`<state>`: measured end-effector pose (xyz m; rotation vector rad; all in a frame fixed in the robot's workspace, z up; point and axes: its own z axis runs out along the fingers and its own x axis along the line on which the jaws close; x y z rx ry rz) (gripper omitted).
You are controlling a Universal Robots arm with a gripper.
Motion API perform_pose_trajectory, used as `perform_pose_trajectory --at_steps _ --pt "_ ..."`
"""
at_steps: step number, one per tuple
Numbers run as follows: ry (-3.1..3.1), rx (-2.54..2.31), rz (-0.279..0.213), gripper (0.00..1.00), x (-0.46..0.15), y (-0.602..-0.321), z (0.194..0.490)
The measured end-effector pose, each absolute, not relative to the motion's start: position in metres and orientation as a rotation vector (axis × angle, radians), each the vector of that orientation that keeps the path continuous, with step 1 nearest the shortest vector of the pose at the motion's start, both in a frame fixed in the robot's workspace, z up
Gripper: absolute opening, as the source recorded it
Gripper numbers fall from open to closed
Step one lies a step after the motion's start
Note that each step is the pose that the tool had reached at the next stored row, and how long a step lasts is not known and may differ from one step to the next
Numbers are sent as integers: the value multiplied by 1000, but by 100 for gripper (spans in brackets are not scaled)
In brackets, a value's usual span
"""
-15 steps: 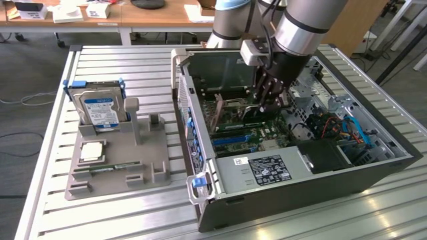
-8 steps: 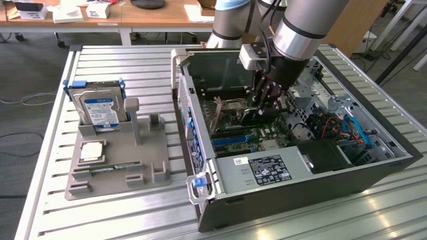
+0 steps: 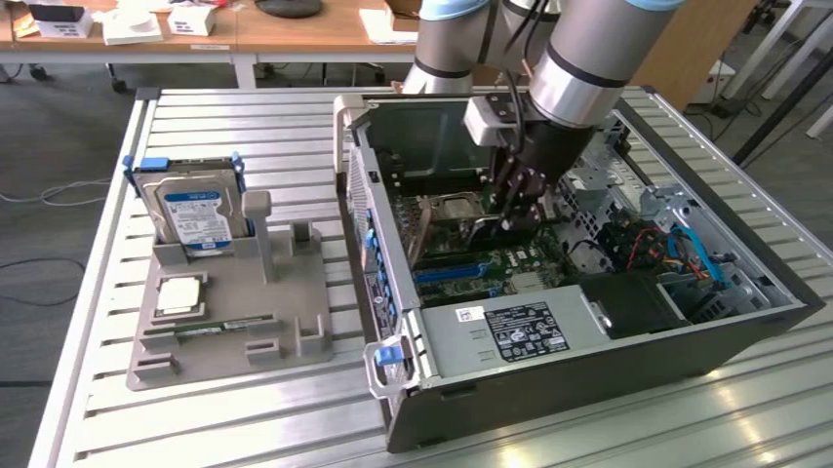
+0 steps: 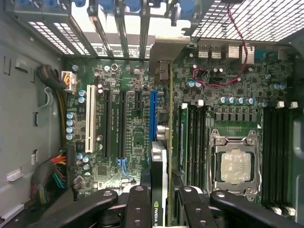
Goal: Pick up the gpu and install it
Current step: 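Insert the gpu into the slot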
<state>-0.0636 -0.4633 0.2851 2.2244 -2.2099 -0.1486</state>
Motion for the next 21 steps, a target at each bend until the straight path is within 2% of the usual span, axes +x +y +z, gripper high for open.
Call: perform_pose_trajectory --at_steps 15,21 --pt "-2210 2224 -148 27 -76 -463 281" --pt "-2210 2224 -149 27 -76 -463 271"
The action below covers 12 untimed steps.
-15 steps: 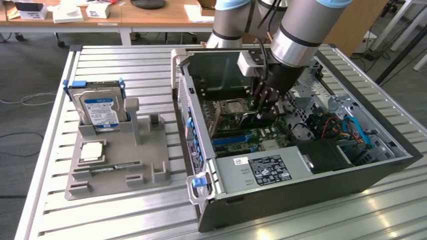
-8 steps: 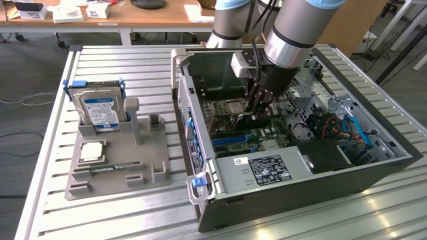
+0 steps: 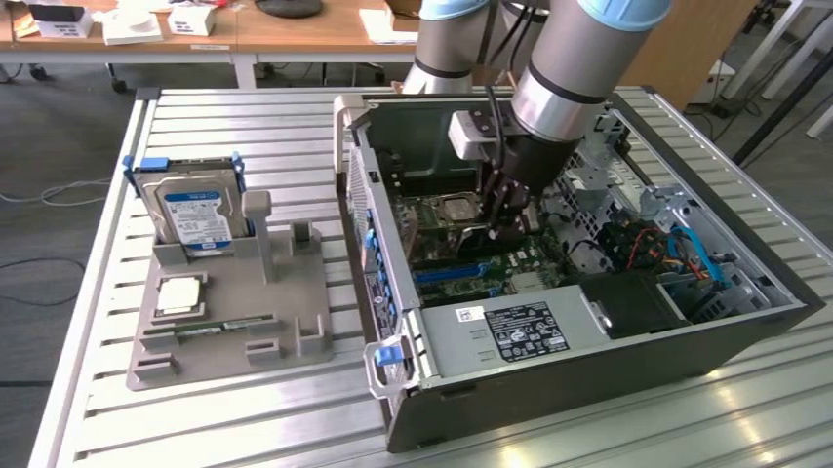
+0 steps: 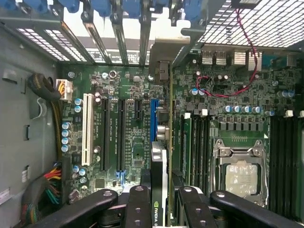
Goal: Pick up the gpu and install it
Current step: 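Insert the gpu into the slot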
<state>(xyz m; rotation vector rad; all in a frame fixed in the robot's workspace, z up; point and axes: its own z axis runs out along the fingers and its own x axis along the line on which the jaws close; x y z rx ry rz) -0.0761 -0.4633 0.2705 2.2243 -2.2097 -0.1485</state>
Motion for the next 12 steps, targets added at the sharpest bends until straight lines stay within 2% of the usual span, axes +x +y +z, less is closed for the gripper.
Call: perform_pose_trajectory --at_steps 12 --pt "-2210 2224 -148 27 -77 -467 270"
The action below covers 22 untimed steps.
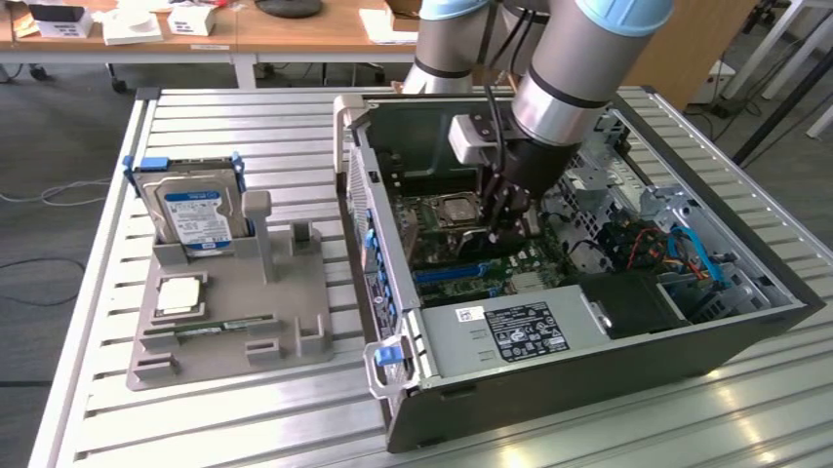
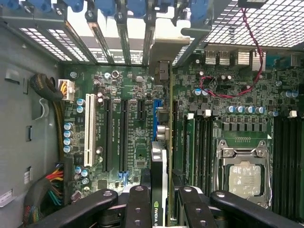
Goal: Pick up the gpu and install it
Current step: 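Insert the gpu into the slot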
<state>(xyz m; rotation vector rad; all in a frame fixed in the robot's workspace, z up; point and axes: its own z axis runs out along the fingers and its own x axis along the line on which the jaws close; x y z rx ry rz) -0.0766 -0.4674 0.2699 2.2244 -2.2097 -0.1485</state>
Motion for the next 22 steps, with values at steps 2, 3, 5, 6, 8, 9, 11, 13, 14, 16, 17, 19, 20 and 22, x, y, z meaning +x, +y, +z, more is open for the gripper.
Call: perform_pose_trajectory --at_steps 2,3,5,6,8,9,11,13,14,16,17,19,20,22 --pt "-2210 2224 -149 27 -77 -469 270" --pt "-2210 2224 -148 27 -77 -469 270" --pt "-2210 2224 -148 27 -77 -469 270" --pt "-2210 2224 -149 27 -77 -469 269" --pt "-2209 2225 -148 27 -77 -469 269" --pt "-2209 2225 -148 27 -77 -469 269" --pt "-2209 2224 -148 27 -78 -469 269" --pt "-2209 2224 -147 27 -79 -469 268" --pt "-2207 2224 -145 27 -80 -469 268" --pt "-2206 2223 -142 27 -80 -469 268" --pt "-2206 2223 -142 27 -80 -469 268" --pt "-2206 2223 -142 27 -80 -469 268" --pt "-2206 2223 -142 27 -80 -469 268" --pt "-2208 2225 -141 27 -80 -469 268"
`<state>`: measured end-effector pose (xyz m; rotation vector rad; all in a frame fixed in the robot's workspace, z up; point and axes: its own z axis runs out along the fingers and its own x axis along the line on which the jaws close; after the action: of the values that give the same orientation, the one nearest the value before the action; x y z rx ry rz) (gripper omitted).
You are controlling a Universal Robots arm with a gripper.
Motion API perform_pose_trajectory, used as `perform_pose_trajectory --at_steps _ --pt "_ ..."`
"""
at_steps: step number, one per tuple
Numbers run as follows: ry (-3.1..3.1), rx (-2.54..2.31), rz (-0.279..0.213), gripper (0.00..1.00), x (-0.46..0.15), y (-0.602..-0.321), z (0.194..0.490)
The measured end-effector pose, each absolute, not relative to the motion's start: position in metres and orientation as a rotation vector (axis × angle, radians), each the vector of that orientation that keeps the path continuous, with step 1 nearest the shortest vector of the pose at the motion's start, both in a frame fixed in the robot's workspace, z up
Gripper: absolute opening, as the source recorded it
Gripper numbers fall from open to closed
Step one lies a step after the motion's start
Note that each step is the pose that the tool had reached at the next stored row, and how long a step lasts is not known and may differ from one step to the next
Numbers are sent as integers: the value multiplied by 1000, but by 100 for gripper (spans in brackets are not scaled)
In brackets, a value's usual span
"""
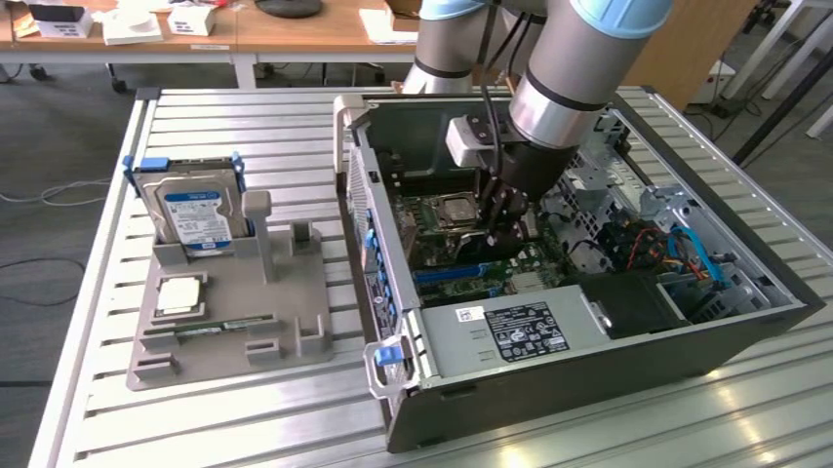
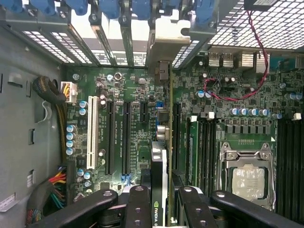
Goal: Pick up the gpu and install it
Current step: 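Insert the gpu into the slot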
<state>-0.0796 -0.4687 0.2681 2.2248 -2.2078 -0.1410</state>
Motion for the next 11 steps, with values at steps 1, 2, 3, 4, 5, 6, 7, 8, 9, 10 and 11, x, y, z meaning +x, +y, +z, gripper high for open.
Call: perform_pose_trajectory --at_steps 1,2,3,4,5,6,7,8,9,10,11 --pt "-2209 2227 -140 27 -80 -469 268" --pt "-2211 2228 -139 27 -80 -469 268" --pt "-2212 2230 -137 27 -80 -469 268" --pt "-2212 2230 -137 27 -80 -469 268" --pt "-2212 2230 -137 27 -80 -469 268" --pt "-2212 2230 -137 27 -80 -469 268" --pt "-2212 2230 -137 27 -80 -469 268" --pt "-2212 2230 -137 27 -80 -469 268" --pt "-2212 2230 -137 27 -80 -469 268" --pt "-2212 2230 -137 27 -80 -469 268" --pt "-2212 2230 -137 27 -80 -469 267"
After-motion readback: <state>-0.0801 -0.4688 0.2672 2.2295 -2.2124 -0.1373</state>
